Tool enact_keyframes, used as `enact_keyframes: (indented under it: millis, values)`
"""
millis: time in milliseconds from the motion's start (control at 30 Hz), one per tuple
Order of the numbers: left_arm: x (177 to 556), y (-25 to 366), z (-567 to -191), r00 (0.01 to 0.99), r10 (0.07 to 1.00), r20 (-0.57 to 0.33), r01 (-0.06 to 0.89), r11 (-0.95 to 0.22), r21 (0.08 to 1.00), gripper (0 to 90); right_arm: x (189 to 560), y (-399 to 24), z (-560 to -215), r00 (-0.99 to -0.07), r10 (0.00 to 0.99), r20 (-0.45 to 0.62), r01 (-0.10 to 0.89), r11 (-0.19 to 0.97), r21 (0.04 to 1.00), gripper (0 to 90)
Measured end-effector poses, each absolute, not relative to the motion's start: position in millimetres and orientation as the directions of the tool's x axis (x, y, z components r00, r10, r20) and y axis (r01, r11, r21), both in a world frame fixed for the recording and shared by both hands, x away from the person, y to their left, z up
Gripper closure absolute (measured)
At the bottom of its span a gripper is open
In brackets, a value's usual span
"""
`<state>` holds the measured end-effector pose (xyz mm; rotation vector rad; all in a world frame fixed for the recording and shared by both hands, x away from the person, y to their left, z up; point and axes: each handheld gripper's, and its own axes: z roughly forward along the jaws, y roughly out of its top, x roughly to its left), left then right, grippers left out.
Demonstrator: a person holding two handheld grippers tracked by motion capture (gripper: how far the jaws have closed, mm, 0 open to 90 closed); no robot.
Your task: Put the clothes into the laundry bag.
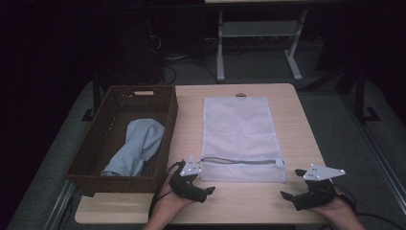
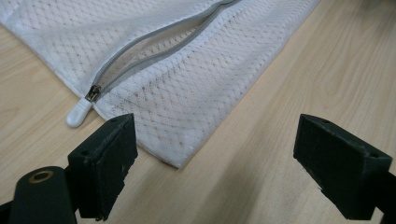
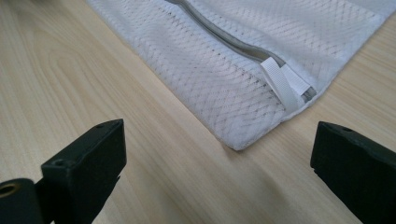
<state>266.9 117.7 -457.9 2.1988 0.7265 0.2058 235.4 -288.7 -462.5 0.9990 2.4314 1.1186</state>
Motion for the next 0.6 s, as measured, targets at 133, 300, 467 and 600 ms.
enact_keyframes:
  millis: [133,300,467,600]
  values:
    - [267.7,115.4,-458.9,0.825,0.557,-0.091,0.435,-0.524,0.733,12.7,237.2,-288.7,-463.7,-0.721,0.693,0.029,0.474,0.462,0.750,3.1]
    - [265.9,114.2,-457.8,0.828,0.554,-0.091,0.436,-0.532,0.726,12.6,239.3,-288.2,-461.8,-0.718,0.695,0.033,0.476,0.456,0.752,3.2]
    - [265.7,114.5,-456.4,0.825,0.558,-0.094,0.437,-0.523,0.731,12.6,241.8,-286.5,-458.8,-0.709,0.704,0.049,0.487,0.438,0.756,5.3]
    - [265.6,116.2,-455.7,0.827,0.555,-0.089,0.431,-0.525,0.734,12.6,247.4,-286.3,-454.1,-0.700,0.710,0.074,0.495,0.409,0.766,6.0]
